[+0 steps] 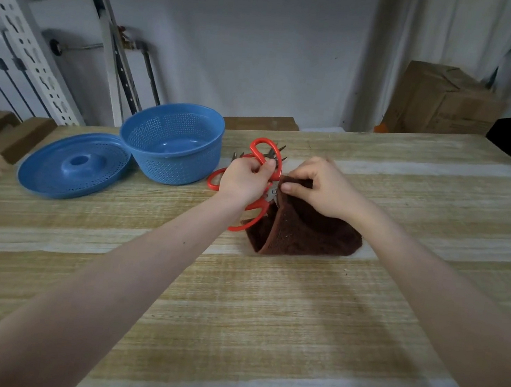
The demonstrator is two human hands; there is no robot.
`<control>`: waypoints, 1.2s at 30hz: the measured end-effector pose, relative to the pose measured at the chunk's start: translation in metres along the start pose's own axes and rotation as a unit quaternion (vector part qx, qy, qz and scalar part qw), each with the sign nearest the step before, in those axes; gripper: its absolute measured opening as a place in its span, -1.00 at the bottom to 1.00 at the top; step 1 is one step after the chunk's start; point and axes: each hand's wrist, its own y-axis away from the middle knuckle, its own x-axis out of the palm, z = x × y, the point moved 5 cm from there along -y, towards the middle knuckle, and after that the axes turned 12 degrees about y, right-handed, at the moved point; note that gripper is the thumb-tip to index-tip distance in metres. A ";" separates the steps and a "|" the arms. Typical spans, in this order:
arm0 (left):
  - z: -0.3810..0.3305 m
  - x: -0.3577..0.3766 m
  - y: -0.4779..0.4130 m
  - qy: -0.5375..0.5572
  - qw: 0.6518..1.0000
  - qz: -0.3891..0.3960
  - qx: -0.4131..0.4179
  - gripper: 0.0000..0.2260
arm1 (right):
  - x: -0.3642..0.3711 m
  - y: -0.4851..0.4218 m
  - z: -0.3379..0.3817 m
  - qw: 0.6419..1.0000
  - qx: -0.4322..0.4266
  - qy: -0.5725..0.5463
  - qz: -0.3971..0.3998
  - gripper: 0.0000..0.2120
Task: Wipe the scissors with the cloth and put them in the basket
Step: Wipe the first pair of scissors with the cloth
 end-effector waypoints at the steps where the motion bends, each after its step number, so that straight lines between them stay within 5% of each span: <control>1: 0.000 0.000 0.000 -0.007 1.000 0.000 0.002 -0.68 | 0.000 0.000 -0.001 1.000 0.003 -0.023 0.019 -0.84; 5: -0.005 0.002 0.001 -0.041 0.999 -0.012 0.017 -0.63 | -0.003 -0.002 0.000 0.995 0.034 -0.055 0.072 -0.81; 8: -0.009 0.003 0.002 -0.029 0.999 -0.014 0.019 -0.62 | -0.002 -0.004 0.003 0.999 0.044 0.010 0.014 -0.91; 12: -0.008 0.000 0.002 -0.012 0.999 -0.035 0.020 -0.62 | -0.003 -0.002 0.010 0.991 0.090 0.083 -0.051 -0.68; 18: -0.011 -0.002 0.004 0.011 0.995 -0.073 0.069 -0.66 | -0.001 0.002 0.012 0.970 0.139 0.165 -0.111 -0.60; 22: -0.005 -0.005 0.004 0.015 0.995 -0.081 0.063 -0.66 | -0.007 -0.001 -0.014 0.965 0.232 0.047 -0.112 -0.63; 26: -0.002 -0.010 0.001 0.019 0.996 -0.066 0.056 -0.67 | -0.014 0.000 -0.014 0.976 0.192 -0.009 -0.106 -0.60; 29: -0.004 -0.008 0.001 0.028 0.996 -0.055 0.058 -0.67 | -0.023 0.002 -0.002 0.968 0.158 0.009 -0.193 -0.67; 32: -0.004 -0.009 -0.001 0.039 0.996 -0.056 0.052 -0.68 | -0.031 0.014 -0.004 0.928 0.155 -0.021 -0.337 -0.60; 36: -0.008 -0.016 -0.005 0.054 0.994 -0.078 0.060 -0.65 | -0.033 0.022 -0.014 0.884 0.171 -0.088 -0.426 -0.62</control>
